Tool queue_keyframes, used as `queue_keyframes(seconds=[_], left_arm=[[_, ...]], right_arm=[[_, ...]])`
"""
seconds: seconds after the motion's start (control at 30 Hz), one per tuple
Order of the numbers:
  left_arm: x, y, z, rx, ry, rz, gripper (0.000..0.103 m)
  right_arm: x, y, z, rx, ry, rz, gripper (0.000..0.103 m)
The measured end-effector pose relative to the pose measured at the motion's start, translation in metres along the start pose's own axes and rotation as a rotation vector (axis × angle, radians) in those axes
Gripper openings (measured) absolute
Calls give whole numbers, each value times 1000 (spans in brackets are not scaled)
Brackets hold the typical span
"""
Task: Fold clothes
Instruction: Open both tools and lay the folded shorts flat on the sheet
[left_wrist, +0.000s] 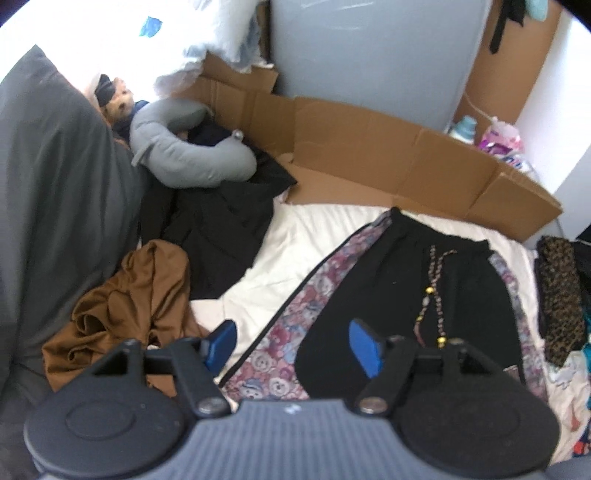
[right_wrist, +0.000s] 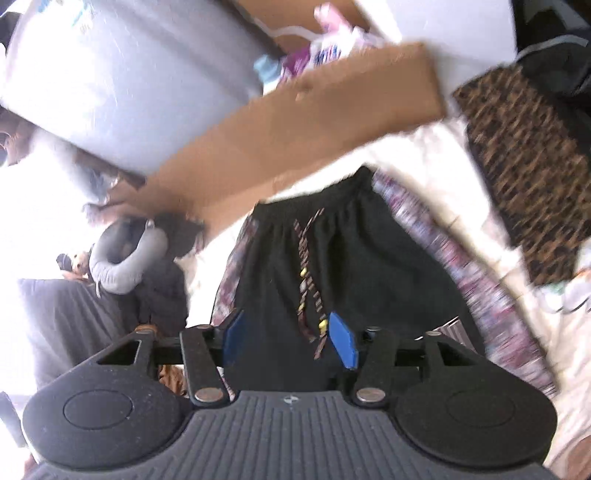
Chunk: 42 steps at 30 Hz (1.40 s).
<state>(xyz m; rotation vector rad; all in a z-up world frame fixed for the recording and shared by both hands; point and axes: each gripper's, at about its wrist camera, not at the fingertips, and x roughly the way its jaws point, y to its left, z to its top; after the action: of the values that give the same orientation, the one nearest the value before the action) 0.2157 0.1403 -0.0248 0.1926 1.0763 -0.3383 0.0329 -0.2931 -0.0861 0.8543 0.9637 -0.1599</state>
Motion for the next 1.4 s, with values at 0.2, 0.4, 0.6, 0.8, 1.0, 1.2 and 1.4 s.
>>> queue_keyframes(seconds=[0.2, 0.4, 0.6, 0.8, 1.0, 1.2, 1.4], left_arm=[[-25, -22, 15, 27, -7, 17, 71], [-38, -42, 31, 84, -49, -30, 75], [-27, -49, 49, 132, -58, -91, 75], [-6, -44, 72, 145, -62, -122, 75], [27, -47, 89, 176, -44, -118, 75], [67, -55, 107, 190, -31, -118, 75], [126, -71, 116, 230, -16, -107, 74]], right_arm=[[-50, -31, 25, 83, -98, 20, 65], [-72, -44, 43, 79, -132, -7, 66], [-75, -41, 81, -4, -121, -56, 66], [-83, -45, 132, -88, -68, -103, 66], [-78, -46, 175, -216, -32, -194, 66], [-42, -47, 200, -398, 21, -257, 66], [25, -79, 203, -422, 66, -280, 66]])
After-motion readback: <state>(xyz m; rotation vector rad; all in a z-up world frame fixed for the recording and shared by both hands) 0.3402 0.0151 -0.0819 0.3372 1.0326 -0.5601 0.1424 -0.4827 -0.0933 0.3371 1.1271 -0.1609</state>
